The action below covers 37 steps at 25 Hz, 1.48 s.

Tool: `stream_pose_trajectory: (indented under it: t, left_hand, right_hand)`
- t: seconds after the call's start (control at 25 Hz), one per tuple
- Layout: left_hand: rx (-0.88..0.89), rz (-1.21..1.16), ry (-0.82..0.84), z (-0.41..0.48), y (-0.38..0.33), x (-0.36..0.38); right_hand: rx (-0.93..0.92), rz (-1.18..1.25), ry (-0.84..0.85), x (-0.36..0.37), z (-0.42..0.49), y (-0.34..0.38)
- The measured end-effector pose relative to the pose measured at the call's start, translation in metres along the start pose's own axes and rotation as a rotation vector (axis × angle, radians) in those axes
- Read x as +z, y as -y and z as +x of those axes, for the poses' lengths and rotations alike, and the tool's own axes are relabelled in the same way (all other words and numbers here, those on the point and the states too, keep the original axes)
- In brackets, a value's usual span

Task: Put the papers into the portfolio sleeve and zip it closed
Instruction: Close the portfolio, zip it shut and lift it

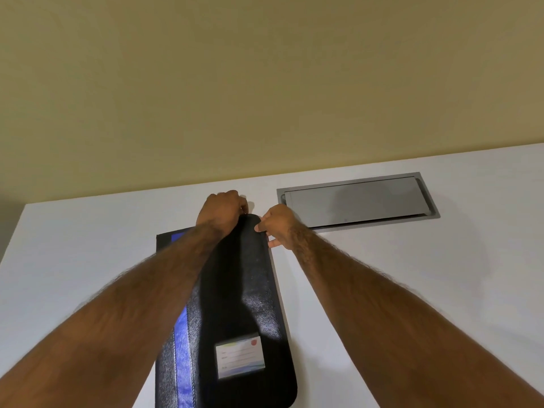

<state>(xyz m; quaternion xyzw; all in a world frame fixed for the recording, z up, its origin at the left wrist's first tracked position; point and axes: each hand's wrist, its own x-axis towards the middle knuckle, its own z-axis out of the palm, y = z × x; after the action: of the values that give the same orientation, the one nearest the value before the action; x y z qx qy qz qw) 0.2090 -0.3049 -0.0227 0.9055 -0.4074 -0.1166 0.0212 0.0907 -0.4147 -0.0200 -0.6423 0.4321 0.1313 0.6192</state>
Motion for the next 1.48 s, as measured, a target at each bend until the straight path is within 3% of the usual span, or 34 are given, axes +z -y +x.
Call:
stream_pose_trajectory:
  t: [0.28,0.52,0.68,1.24,1.32,1.4,1.48]
  left_hand:
    - [0.208,0.208,-0.110,-0.007,0.017,0.002]
    - [0.366,0.344,-0.156,-0.004,0.032,0.001]
    - [0.419,0.410,-0.152,-0.008,0.059,-0.008]
    - [0.026,0.351,-0.109,-0.084,0.173,-0.001]
    - [-0.150,0.188,-0.099,-0.089,0.164,0.006]
    - [-0.390,-0.145,-0.109,-0.097,0.149,0.010]
    - [-0.498,-0.401,-0.112,-0.112,0.130,0.016]
  right_hand:
    - [-0.076,-0.021,-0.128,0.007,0.014,-0.014]
    - [-0.117,-0.145,-0.159,0.011,0.023,-0.014]
    - [-0.108,-0.089,-0.149,0.002,0.031,-0.026]
    - [-0.120,-0.151,-0.245,0.000,0.036,-0.028]
    - [-0.116,-0.156,-0.261,0.002,0.035,-0.028]
    - [-0.122,-0.205,-0.256,0.001,0.030,-0.031]
    - [-0.130,-0.253,-0.218,0.000,0.019,-0.037]
